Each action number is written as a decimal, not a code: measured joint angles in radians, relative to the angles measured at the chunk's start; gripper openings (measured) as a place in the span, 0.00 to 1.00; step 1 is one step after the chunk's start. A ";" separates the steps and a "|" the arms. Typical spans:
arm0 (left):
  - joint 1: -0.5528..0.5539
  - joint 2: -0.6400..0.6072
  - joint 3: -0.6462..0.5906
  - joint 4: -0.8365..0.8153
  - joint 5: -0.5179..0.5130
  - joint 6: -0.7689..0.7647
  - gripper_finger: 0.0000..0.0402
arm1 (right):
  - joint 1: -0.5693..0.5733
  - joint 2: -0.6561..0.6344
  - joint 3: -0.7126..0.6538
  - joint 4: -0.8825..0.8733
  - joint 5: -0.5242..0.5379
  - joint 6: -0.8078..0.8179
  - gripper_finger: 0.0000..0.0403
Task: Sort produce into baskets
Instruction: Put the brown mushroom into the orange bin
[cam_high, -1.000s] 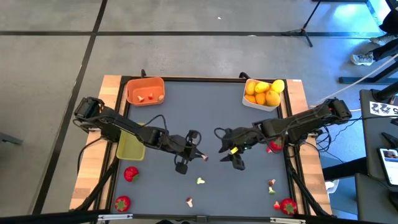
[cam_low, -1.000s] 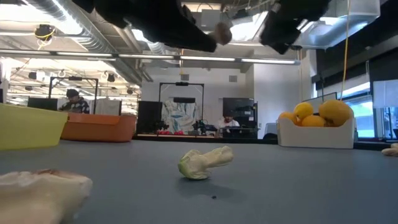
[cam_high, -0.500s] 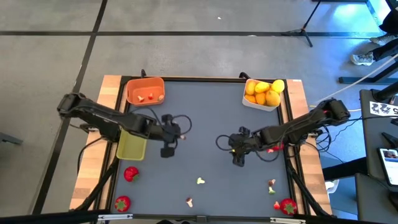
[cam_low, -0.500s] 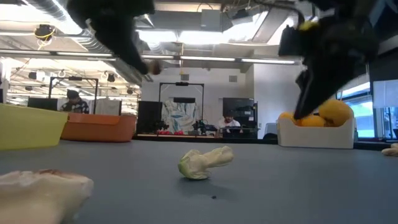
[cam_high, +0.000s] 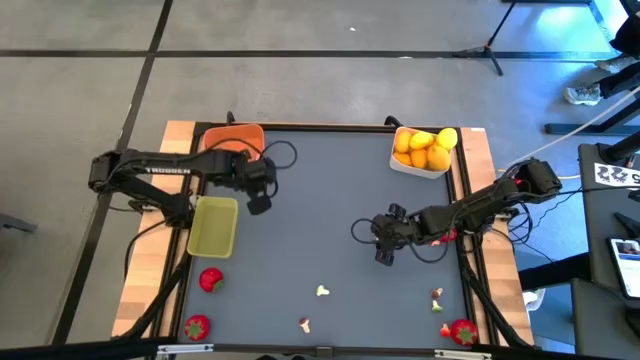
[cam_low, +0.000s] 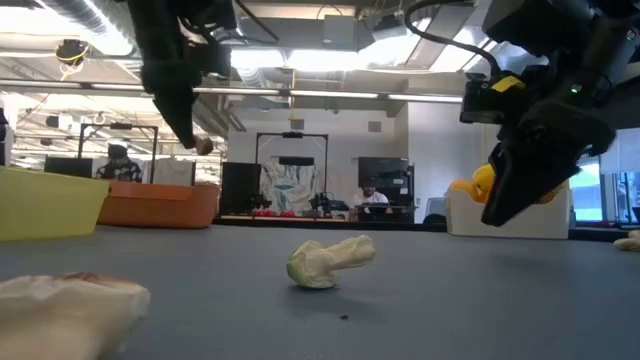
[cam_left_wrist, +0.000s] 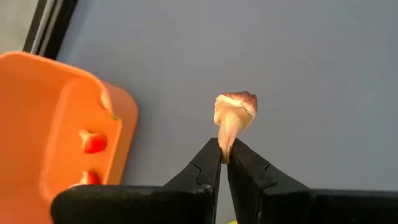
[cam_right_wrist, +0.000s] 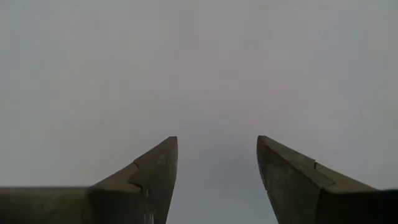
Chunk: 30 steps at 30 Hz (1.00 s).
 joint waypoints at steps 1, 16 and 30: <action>0.009 0.000 0.000 -0.003 -0.001 0.007 0.05 | 0.000 0.000 0.000 0.006 0.025 -0.001 0.54; 0.147 0.000 0.000 -0.164 -0.072 0.060 0.05 | -0.015 0.000 0.000 0.027 0.257 -0.086 0.54; 0.576 0.080 -0.030 -0.011 -0.056 0.164 0.05 | -0.189 0.000 0.000 -0.008 0.223 -0.138 0.54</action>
